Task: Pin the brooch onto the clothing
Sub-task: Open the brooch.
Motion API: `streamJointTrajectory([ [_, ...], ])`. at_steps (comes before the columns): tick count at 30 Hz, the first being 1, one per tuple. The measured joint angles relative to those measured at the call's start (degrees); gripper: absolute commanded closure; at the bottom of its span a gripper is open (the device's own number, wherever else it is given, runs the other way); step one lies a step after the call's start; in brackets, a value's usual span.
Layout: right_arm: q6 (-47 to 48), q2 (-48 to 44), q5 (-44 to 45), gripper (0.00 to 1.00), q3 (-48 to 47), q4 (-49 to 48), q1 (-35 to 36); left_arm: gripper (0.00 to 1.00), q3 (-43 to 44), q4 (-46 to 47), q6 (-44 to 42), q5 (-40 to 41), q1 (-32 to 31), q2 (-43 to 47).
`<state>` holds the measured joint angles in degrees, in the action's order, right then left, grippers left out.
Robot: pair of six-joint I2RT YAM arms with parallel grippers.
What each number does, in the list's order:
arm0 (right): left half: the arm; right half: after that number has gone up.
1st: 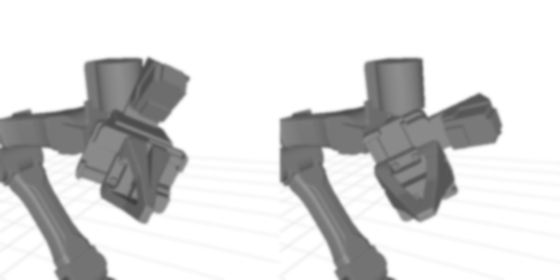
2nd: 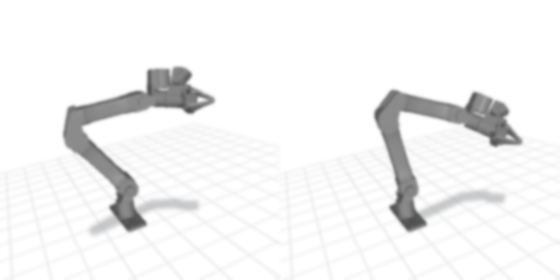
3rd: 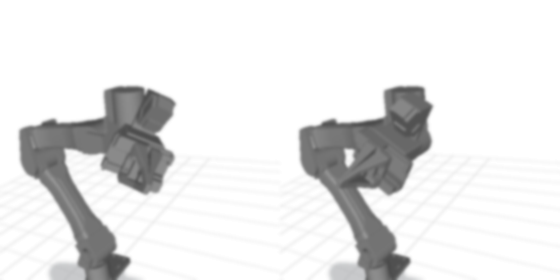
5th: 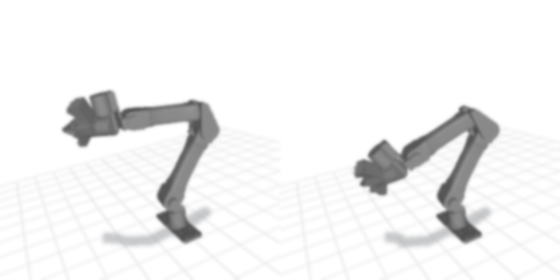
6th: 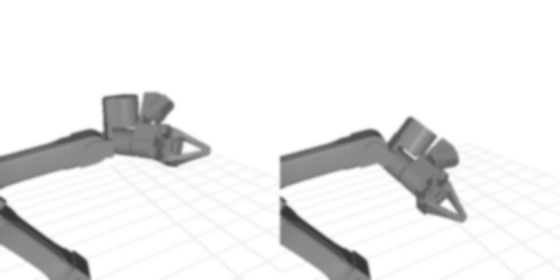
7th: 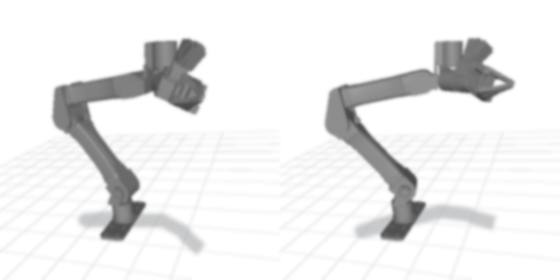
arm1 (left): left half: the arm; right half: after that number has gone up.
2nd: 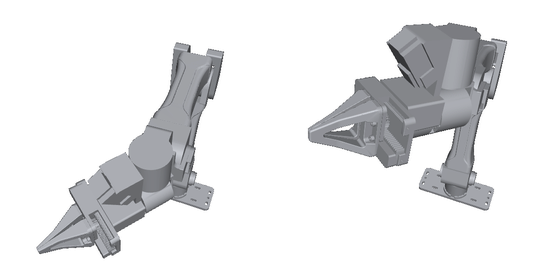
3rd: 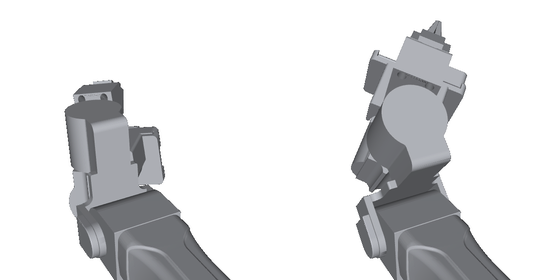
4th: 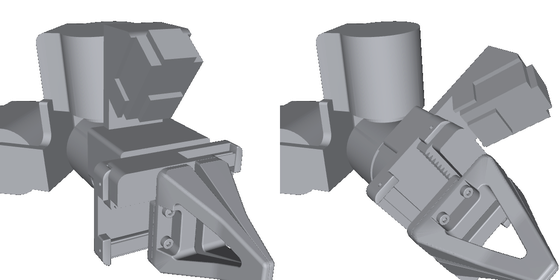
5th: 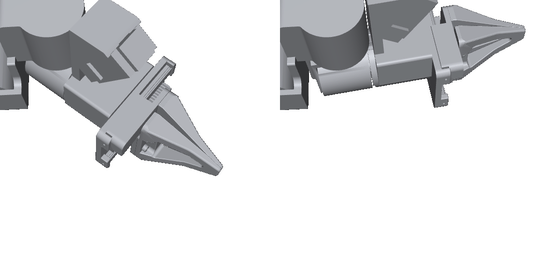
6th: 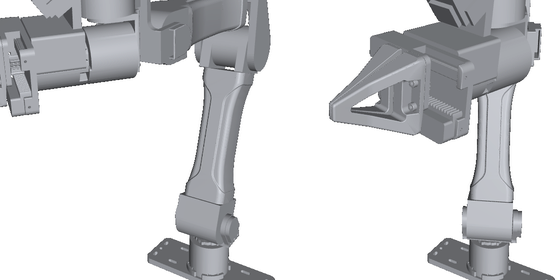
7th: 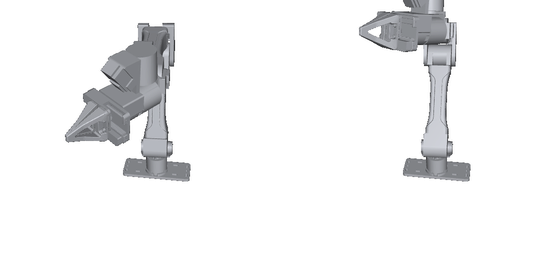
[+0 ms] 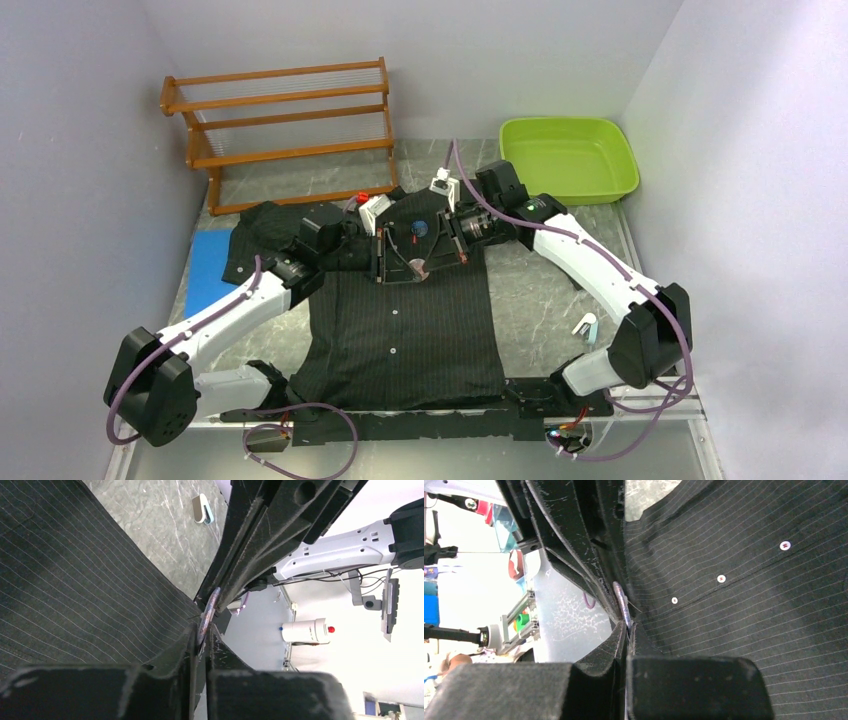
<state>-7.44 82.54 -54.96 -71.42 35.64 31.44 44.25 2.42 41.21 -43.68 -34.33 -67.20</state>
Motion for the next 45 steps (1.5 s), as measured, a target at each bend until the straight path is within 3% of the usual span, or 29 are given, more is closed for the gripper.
streamJointTrajectory([
  [1,0.07,0.04,0.17,0.99,0.00,-0.04,-0.04,0.97,0.00,0.11,-0.07,-0.07,0.00,0.00],
  [4,-0.22,0.22,0.55,0.64,0.00,-0.33,-0.22,0.97,0.00,0.57,-0.09,-0.24,0.00,0.22],
  [7,-2.10,0.07,1.64,0.41,0.09,-2.49,-0.22,0.97,-0.04,1.20,-0.04,0.04,-0.02,0.66],
  [9,-4.22,-1.16,3.37,0.36,1.33,-6.12,-0.20,0.97,-0.44,1.57,0.04,0.24,-0.02,1.27],
  [11,-7.52,-3.96,5.35,0.38,4.22,-11.06,-0.26,0.97,-0.92,2.34,0.28,0.48,-0.02,1.99],
  [16,-19.50,-12.26,7.98,0.57,14.25,-28.17,-0.31,0.97,-1.29,5.73,1.46,1.46,-0.02,3.76],
  [20,-29.33,-14.05,8.72,0.62,19.34,-41.07,-0.31,0.97,-1.66,9.55,2.38,2.25,-0.02,5.70],
  [23,-33.51,-14.08,9.40,0.64,20.39,-45.48,-0.33,0.97,-2.71,12.59,3.54,3.06,-0.02,6.93],
  [26,-36.00,-14.23,9.60,0.78,20.39,-48.48,-0.31,0.97,-3.74,14.93,4.57,3.30,-0.02,7.34],
  [28,-37.46,-14.32,9.55,0.82,20.44,-50.38,-0.31,0.97,-3.85,15.56,5.07,3.37,-0.02,7.34],
  [41,-42.16,-14.25,7.91,0.71,21.49,-56.54,-0.31,0.97,-4.59,18.45,6.58,3.48,-0.02,7.39],
  [45,-42.12,-13.84,7.89,0.64,21.49,-56.63,-0.31,0.97,-4.70,19.45,6.64,3.45,-0.02,7.39],
])
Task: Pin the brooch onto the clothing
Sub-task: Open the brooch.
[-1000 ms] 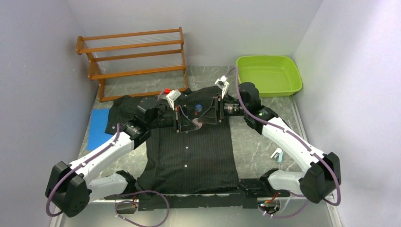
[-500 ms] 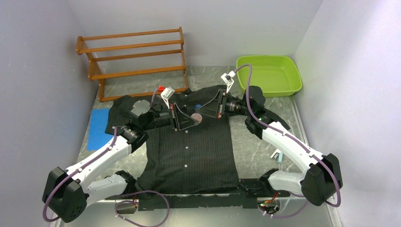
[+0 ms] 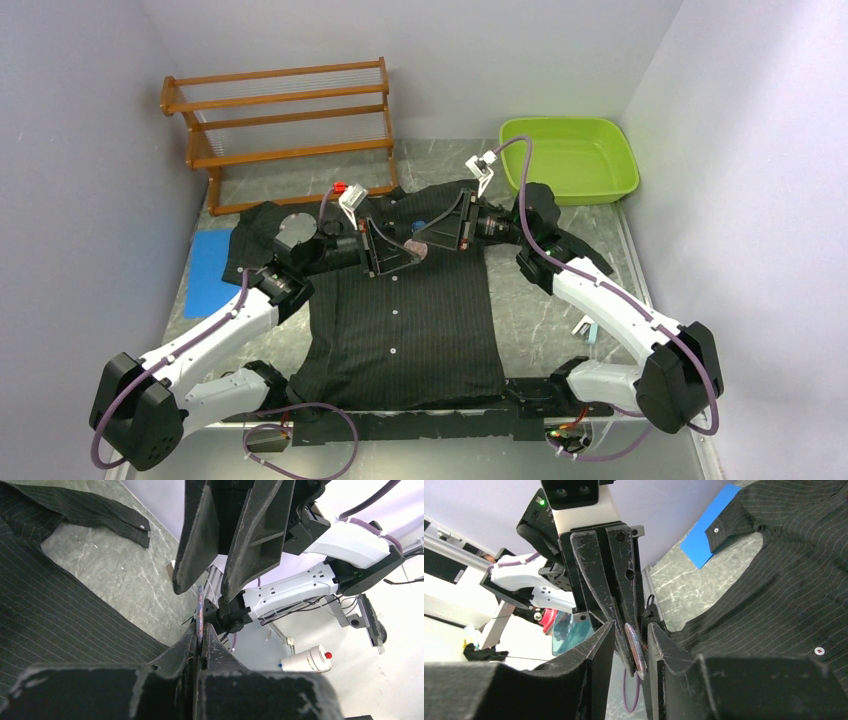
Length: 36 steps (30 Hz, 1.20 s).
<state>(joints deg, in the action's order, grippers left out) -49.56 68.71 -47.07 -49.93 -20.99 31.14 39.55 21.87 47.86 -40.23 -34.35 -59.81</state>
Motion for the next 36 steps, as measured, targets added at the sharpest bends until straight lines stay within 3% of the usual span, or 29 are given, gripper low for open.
streamJointTrajectory([
  [3,0.04,0.15,0.02,0.62,0.26,0.02,0.00,0.98,0.00,0.22,0.07,0.00,0.00,0.00],
  [6,0.15,0.24,0.02,0.78,0.26,0.11,0.04,0.98,-0.07,0.44,0.11,0.00,0.00,0.09],
  [11,-0.59,0.76,-1.27,0.85,0.63,-1.57,0.04,0.98,-0.37,1.14,0.31,-0.02,0.00,0.48],
  [21,-2.05,2.73,-3.69,0.81,1.07,-5.38,1.33,0.98,-0.85,1.40,1.36,-0.35,0.00,0.79],
  [27,-2.12,2.73,-4.50,0.86,1.11,-6.19,1.42,0.97,-0.94,1.57,1.53,-0.44,-0.04,1.11],
  [32,-2.34,2.71,-4.55,0.67,1.31,-6.97,1.44,0.97,-1.36,2.91,2.86,-0.42,-0.04,1.09],
  [36,-2.67,2.45,-4.55,0.68,2.78,-7.54,1.70,0.97,-1.64,3.96,3.30,-0.39,-0.02,1.07],
])
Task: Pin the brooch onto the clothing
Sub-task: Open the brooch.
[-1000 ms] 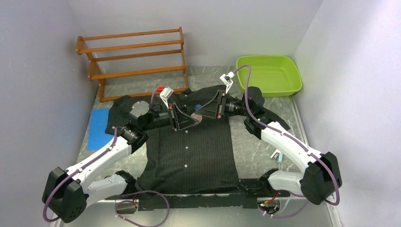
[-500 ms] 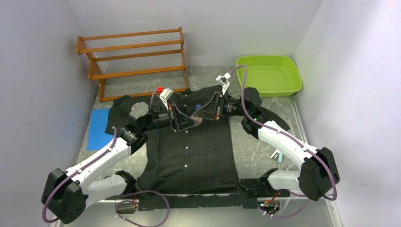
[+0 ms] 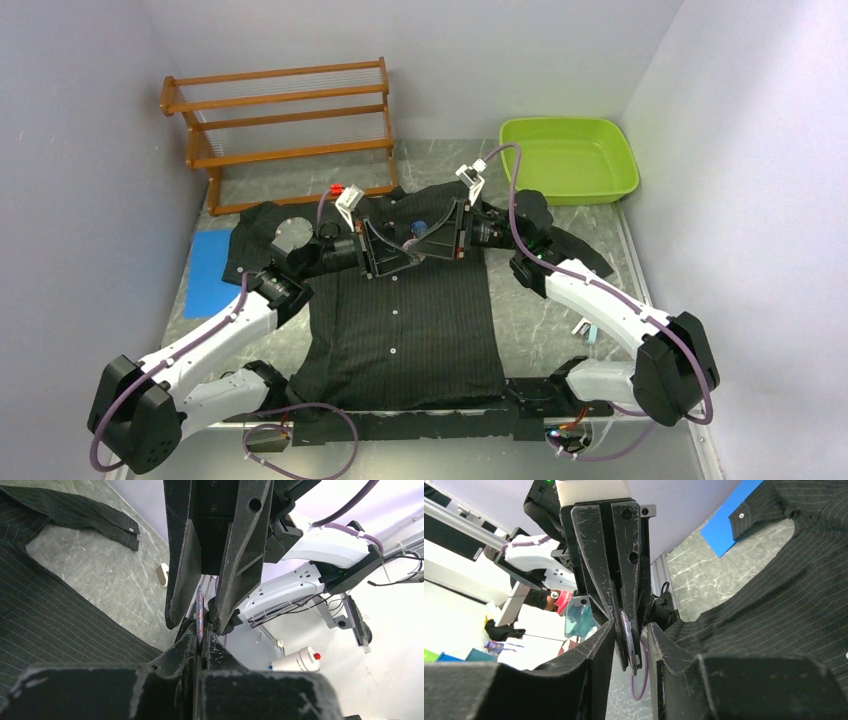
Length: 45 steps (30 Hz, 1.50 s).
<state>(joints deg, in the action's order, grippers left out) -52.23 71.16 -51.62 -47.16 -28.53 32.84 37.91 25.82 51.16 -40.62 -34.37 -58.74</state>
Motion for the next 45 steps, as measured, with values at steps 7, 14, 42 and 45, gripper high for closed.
streamJointTrajectory([
  [7,0.39,-1.42,0.28,0.64,0.96,0.15,0.09,0.98,-0.20,-0.24,0.15,0.04,-0.02,0.11],
  [14,1.75,-4.37,1.40,0.55,1.27,1.01,0.11,0.97,-0.24,-0.17,0.15,0.09,-0.13,0.11],
  [42,9.18,-8.70,6.75,1.00,5.77,10.49,-9.84,0.11,-2.23,-20.06,-4.83,15.17,-0.17,2.86],
  [45,13.31,-10.16,11.06,1.00,5.92,17.49,-10.51,0.11,-1.01,-30.34,-6.91,22.62,-0.42,-0.22],
])
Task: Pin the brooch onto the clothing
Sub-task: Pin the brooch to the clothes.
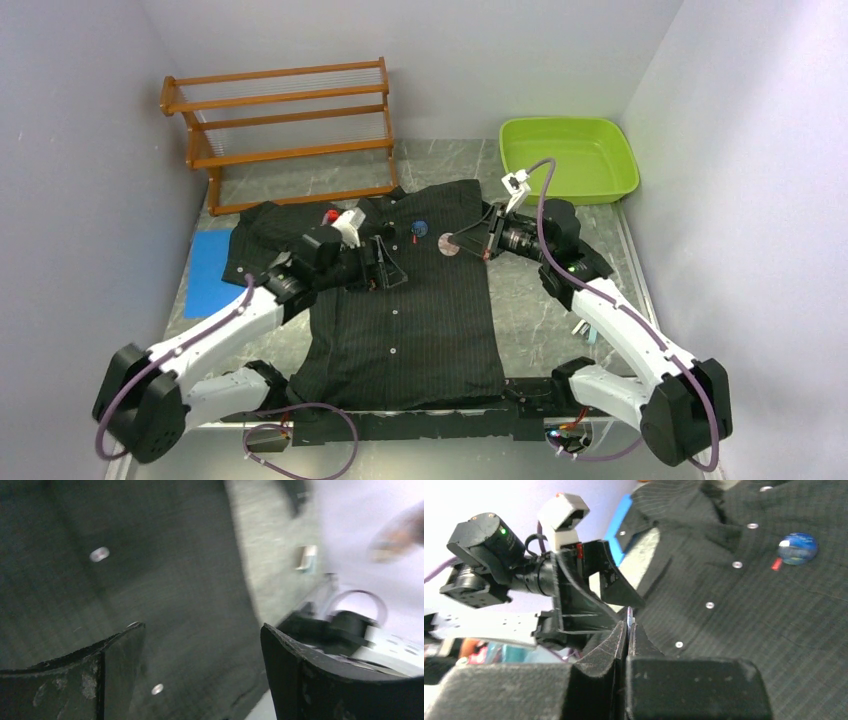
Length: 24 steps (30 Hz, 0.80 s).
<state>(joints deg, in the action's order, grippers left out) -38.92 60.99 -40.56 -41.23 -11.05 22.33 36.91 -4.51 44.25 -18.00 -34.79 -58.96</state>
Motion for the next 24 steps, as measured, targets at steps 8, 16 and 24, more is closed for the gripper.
streamJointTrajectory([
  [8,6.80,-6.73,14.14,1.00,2.14,8.76,-0.13,0.07,10.25,-18.40,-4.68,18.95,-7.65,-20.48],
  [16,9.90,-4.66,18.01,1.00,2.14,13.53,-1.31,0.24,14.88,-23.37,-5.51,27.28,-11.67,-32.63],
  [24,11.96,-2.95,19.04,1.00,1.97,15.50,-2.71,0.50,10.51,-22.25,-2.60,32.15,-13.33,-29.59],
])
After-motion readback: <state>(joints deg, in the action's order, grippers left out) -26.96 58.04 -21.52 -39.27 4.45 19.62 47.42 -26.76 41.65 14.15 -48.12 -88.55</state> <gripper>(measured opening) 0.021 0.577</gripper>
